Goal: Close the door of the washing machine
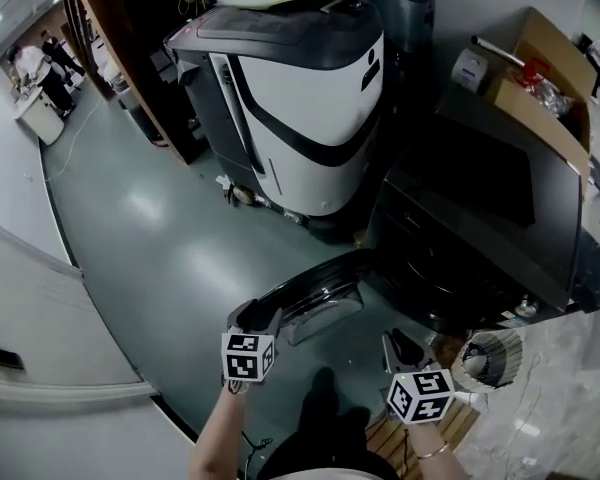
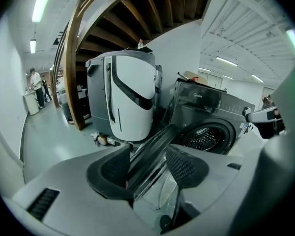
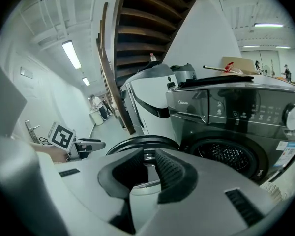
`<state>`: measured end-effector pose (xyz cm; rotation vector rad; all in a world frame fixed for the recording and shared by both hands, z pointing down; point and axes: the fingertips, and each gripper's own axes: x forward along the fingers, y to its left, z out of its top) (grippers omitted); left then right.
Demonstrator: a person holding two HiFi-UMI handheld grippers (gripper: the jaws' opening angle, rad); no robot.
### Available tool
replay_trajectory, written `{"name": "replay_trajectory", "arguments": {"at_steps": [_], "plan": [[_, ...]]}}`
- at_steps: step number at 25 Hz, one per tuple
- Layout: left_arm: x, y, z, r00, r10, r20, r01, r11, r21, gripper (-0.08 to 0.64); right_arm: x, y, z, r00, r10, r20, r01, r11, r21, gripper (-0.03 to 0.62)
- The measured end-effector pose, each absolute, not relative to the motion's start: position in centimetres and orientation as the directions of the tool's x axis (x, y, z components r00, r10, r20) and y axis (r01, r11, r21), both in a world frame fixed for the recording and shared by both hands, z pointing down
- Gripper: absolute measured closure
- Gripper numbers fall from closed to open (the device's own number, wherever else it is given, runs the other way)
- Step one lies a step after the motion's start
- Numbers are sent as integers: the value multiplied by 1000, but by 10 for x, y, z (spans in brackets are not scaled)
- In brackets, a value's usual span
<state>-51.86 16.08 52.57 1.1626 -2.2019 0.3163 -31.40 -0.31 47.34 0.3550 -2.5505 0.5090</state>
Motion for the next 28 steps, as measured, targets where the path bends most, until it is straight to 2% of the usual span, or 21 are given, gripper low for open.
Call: {"name": "replay_trajectory", "arguments": {"at_steps": [7, 14, 22, 28], "plan": [[-549, 150, 576, -279, -629, 726, -884, 464, 62, 307, -361, -7, 490, -815, -130, 564, -345, 892, -293, 489], [-550, 136, 599, -123, -605, 787, -946, 312, 93, 293, -373, -10, 497, -806, -138, 576, -364, 882, -299, 489], [-537, 132, 601, -131, -549, 826, -951, 306, 52, 293, -336, -21, 494, -792, -196, 578, -433, 848, -306, 489], [-497, 134, 602, -111, -500, 859, -962, 271, 33, 293, -281, -25, 493, -776, -248, 579, -488, 818, -305, 489]]}}
